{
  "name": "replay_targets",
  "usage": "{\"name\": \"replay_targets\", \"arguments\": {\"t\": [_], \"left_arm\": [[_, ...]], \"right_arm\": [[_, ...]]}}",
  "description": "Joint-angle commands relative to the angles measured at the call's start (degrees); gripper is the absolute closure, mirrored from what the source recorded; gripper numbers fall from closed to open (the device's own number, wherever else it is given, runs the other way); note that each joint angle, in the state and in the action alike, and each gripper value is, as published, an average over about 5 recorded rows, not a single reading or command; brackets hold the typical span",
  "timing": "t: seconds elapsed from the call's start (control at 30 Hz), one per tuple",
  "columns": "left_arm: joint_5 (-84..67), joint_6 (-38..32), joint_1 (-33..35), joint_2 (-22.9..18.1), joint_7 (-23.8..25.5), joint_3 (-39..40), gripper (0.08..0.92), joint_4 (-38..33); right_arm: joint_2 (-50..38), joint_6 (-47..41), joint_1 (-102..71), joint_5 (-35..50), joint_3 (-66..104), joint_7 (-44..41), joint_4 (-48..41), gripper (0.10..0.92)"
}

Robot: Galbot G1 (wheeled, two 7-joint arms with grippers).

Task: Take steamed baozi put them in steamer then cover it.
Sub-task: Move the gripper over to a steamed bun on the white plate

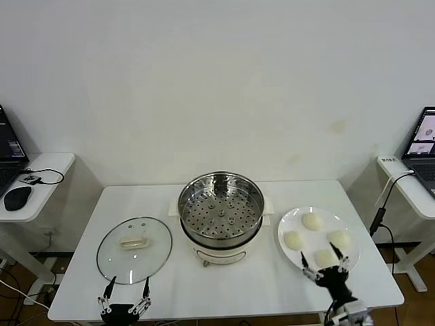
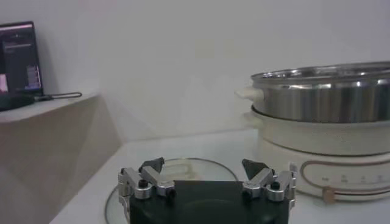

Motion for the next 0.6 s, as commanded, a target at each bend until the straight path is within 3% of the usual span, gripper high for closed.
{"name": "replay_targets", "arguments": {"t": [0.03, 0.17, 0.3, 0.6], "left_arm": [[7.9, 2.5, -1.8, 0.2, -0.8, -0.5, 0.177, 0.3], [8.3, 3.9, -1.9, 0.4, -0.9, -1.0, 0.177, -0.3], [8.5, 4.4, -2.0, 0.5, -1.0, -1.5, 0.177, -0.3], [8.6, 4.3, -2.5, 0.2, -1.6, -2.7, 0.177, 0.3]], "right_arm": [[-12.5, -2.6, 9.0, -19.0, 6.0, -4.4, -2.7, 0.203], [-19.4, -3.9, 13.4, -22.5, 5.7, -9.1, -5.9, 0.202], [-27.3, -5.8, 19.4, -20.6, 1.7, -17.2, -10.3, 0.203], [-39.8, -8.8, 45.5, -17.2, -23.0, -35.1, -23.6, 0.203]]}}
